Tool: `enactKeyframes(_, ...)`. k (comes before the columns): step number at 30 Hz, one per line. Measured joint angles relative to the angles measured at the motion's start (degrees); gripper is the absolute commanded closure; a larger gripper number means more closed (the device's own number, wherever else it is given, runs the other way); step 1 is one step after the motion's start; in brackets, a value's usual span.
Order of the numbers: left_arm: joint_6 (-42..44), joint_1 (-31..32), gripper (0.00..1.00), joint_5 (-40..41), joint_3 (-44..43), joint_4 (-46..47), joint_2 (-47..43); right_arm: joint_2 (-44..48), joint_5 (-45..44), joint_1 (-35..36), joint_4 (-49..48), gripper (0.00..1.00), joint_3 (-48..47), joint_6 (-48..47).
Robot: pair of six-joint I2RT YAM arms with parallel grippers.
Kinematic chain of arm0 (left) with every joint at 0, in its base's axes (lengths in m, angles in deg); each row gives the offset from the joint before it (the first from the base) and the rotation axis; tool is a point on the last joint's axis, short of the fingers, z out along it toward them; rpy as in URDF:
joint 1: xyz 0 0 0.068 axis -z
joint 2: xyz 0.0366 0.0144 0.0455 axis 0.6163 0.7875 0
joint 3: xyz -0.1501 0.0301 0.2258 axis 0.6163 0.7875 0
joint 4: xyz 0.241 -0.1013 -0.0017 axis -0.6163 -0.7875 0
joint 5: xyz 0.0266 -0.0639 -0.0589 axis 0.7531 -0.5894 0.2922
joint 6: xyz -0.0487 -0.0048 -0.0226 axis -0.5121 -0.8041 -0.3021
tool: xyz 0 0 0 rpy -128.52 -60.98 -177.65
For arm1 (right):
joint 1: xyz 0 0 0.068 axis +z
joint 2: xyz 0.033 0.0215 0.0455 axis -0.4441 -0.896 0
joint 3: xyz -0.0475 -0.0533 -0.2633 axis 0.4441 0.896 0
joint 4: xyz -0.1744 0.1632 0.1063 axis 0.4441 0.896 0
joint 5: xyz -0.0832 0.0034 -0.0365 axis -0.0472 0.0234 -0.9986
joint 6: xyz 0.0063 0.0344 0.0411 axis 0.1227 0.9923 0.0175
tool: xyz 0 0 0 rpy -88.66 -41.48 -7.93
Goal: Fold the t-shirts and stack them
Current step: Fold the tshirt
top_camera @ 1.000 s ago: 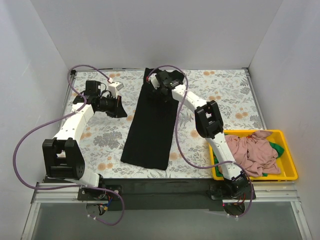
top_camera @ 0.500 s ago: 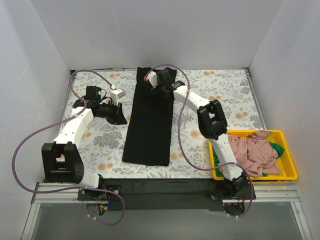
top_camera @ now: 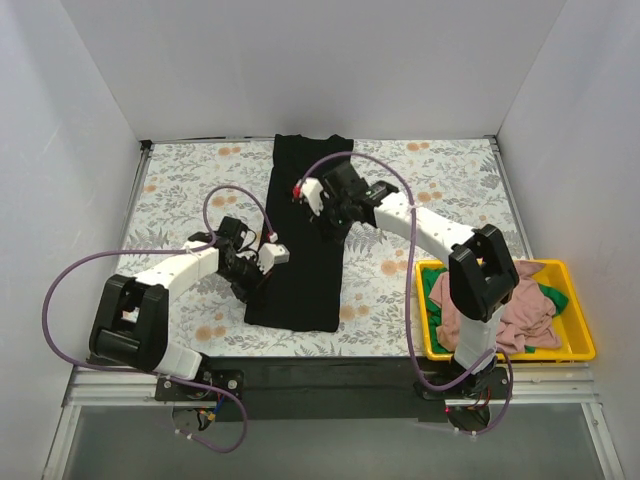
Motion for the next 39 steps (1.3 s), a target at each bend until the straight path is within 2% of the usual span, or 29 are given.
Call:
enactKeyframes(6,0.3,5.0,1.0,4.8,4.5,1.5,0.2,-1.0,4.4,2.3,3.1,0.99,16.0,4.2)
enactKeyframes(14,-2.8,12.8,1.0,5.9,4.5,3.2,1.0,-2.0,5.3,2.5,2.3,0.99,20.2,4.7)
enactKeyframes(20,-5.5,17.1,0.99,4.8,4.6,4.6,1.0,3.6,5.3,0.9,2.1,0.99,26.7,3.1)
enactKeyframes(21,-5.7,17.2,0.94,4.5,4.7,4.6,0.7,4.7,5.6,0.8,2.8,0.97,27.4,2.6)
enactKeyframes(22,-5.8,17.4,0.78,4.2,5.0,4.7,0.0,5.9,5.9,0.5,3.7,0.94,27.7,2.1)
enactKeyframes(25,-5.4,17.4,0.61,2.8,6.2,4.3,-6.1,10.4,7.4,0.4,4.7,0.73,27.8,-0.4)
enactKeyframes(26,-4.9,17.4,0.56,2.2,6.6,3.9,-10.7,12.5,7.9,0.5,4.7,0.66,27.9,-1.8)
enactKeyframes(31,1.2,17.4,0.55,-0.1,6.4,2.3,-26.6,26.8,7.6,1.9,1.8,0.58,32.6,-11.0)
enactKeyframes(34,6.3,17.4,0.55,-0.3,6.7,-0.2,-27.3,34.2,6.0,5.6,-1.4,0.58,39.2,-17.0)
enactKeyframes(39,14.2,17.4,0.53,-0.2,12.4,-0.7,-26.7,36.3,3.3,13.6,-6.3,0.58,49.5,-24.4)
